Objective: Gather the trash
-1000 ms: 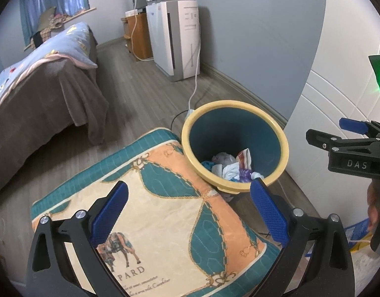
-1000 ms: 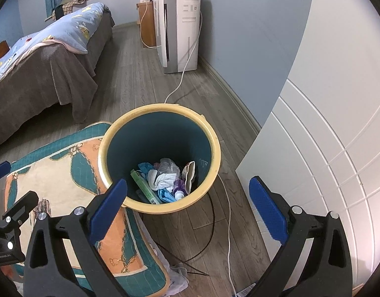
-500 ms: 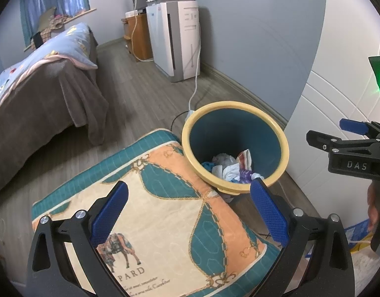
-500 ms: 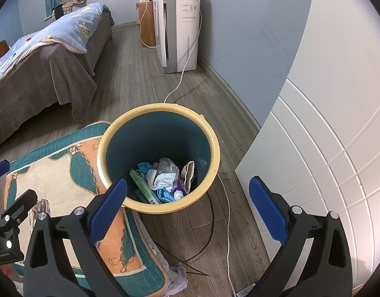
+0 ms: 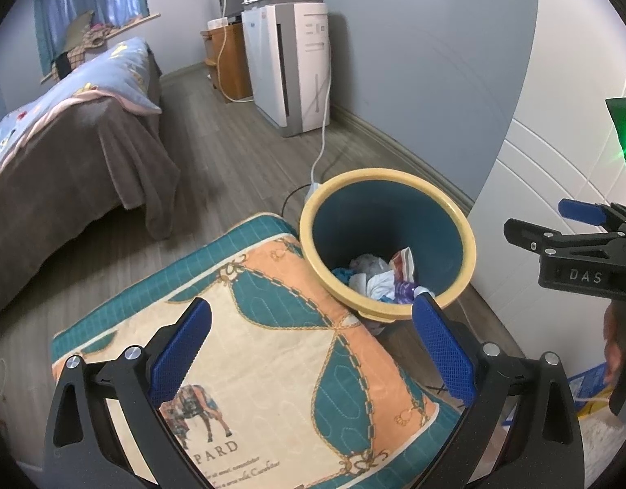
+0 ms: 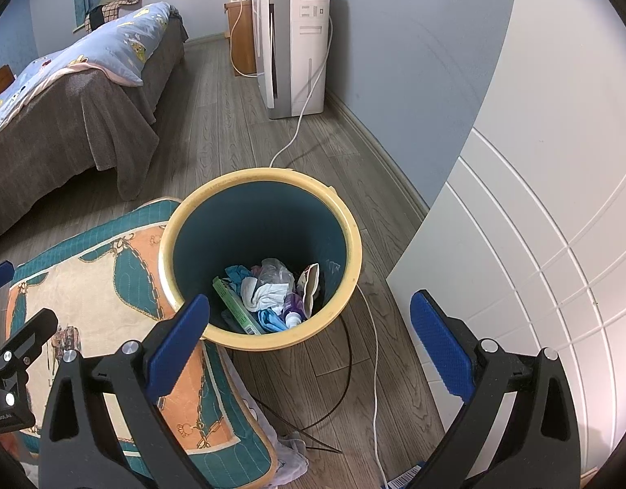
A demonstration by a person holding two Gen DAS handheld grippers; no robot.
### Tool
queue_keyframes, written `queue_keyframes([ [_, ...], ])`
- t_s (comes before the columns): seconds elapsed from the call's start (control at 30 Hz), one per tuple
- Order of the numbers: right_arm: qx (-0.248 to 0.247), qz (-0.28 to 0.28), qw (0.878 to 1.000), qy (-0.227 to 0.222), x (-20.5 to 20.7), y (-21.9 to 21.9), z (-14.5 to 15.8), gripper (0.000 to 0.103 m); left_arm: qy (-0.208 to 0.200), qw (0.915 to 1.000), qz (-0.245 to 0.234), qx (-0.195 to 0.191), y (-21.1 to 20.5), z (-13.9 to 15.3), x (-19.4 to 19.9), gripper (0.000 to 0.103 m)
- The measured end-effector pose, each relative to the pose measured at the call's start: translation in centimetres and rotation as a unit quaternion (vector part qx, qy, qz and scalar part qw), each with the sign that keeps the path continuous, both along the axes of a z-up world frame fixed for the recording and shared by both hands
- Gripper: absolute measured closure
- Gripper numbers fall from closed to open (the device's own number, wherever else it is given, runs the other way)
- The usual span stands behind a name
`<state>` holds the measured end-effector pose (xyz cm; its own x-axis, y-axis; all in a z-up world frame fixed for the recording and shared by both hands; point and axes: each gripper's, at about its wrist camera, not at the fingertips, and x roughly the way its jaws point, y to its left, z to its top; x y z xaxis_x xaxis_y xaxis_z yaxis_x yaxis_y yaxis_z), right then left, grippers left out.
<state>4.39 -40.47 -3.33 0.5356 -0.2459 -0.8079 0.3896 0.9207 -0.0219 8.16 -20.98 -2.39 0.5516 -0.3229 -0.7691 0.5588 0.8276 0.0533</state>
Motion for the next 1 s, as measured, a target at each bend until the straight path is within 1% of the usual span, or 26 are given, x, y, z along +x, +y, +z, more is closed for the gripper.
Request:
queue_keyframes([
  [0.73, 0.000, 0.000, 1.000, 0.002, 0.05, -0.01, -0.01, 0.006, 0.001, 1.0000, -0.002, -0.001, -0.35, -0.11, -0.11, 0.005],
  [0.87, -0.001, -0.001, 1.000, 0.002, -0.04, -0.03, -0.06, 0.006, -0.001, 0.9999, -0.002, 0.010, -0.44, -0.22, -0.09, 0.005],
  [1.0, 0.002, -0.002, 1.000, 0.003, -0.25, -0.16, -0.25, 0.006, 0.005, 0.9999, -0.007, 0.011, -0.51, -0.17, -0.15, 0.005],
])
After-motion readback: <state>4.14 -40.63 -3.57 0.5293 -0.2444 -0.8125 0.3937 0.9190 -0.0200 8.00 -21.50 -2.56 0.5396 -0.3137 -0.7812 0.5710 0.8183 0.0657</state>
